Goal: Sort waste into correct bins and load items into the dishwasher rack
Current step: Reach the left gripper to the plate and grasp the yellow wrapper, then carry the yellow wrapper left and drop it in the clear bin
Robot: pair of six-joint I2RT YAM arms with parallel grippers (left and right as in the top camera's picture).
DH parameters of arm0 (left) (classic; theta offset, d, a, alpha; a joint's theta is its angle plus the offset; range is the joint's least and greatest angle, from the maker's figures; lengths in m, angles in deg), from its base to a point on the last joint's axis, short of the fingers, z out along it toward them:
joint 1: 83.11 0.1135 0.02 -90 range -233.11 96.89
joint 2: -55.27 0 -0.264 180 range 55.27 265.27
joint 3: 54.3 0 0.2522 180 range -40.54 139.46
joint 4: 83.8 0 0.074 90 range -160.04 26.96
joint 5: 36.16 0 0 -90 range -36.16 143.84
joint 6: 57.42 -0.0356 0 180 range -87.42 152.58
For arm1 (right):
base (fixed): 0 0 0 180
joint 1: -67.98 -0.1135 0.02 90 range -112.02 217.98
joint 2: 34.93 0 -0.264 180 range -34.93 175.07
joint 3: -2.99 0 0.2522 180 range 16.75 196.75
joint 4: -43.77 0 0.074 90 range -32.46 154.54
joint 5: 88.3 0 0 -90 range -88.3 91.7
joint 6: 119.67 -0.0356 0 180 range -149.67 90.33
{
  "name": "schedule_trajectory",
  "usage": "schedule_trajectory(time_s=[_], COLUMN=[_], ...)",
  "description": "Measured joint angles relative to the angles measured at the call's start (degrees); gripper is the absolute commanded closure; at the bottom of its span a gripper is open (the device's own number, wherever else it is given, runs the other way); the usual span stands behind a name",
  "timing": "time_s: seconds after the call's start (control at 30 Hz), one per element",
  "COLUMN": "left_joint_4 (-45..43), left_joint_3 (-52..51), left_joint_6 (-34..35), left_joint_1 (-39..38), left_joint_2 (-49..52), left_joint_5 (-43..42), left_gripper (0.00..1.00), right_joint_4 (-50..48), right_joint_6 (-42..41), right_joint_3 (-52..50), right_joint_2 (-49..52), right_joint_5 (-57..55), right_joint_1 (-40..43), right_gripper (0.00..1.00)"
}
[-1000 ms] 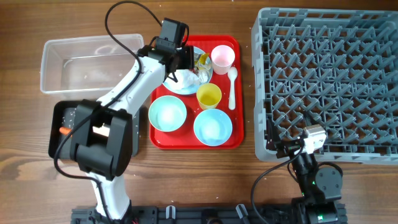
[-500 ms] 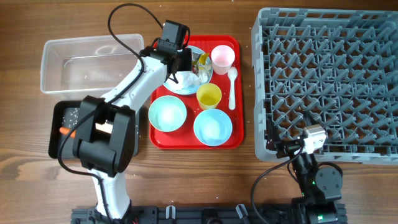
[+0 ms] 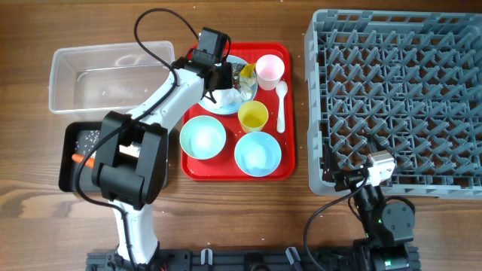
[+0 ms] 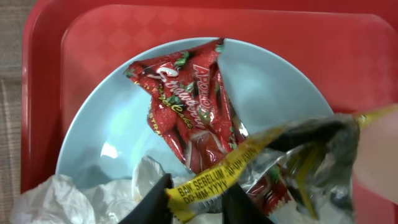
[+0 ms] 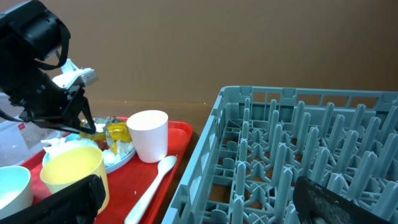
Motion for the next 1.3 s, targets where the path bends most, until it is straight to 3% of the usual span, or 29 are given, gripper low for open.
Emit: schedule_trajectory(time_s=[0.03, 0.07, 0.33, 0.73, 0.97, 1.17, 1.3], left_joint_4=[0.0, 0.0, 0.5, 5.1, 16.6, 21.1, 21.2], left_joint_3=[0.0, 0.0, 0.0, 0.0, 0.1, 0.1, 0.1], left_joint_6=[0.2, 0.0, 0.1, 0.1, 2.9, 4.0, 4.0], left_joint_1=[0.0, 0.0, 0.0, 1.7, 18.0, 33.0, 36.6], left_joint_2=[0.0, 0.0, -1.4, -17.6, -25.7, -23.4, -20.2], left_joint_5=[0.0, 0.0, -0.1, 0.0, 1.3, 1.7, 1.7], left_gripper=[0.94, 0.96, 0.96, 0.96, 0.96, 0.96, 0.96], right_joint_4=[0.0, 0.0, 0.0, 0.0, 0.0, 0.0, 0.0], right_joint_6=[0.0, 0.0, 0.0, 0.0, 0.0, 0.0, 0.0], right_joint_3=[0.0, 0.0, 0.0, 0.0, 0.0, 0.0, 0.0], right_joint_2=[0.0, 0.0, 0.0, 0.0, 0.0, 0.0, 0.0], right_joint_5=[0.0, 0.0, 0.0, 0.0, 0.0, 0.0, 0.0], right_joint_1=[0.0, 0.0, 0.0, 0.0, 0.0, 0.0, 0.0], right_gripper=[0.0, 0.0, 0.0, 0.0, 0.0, 0.0, 0.0])
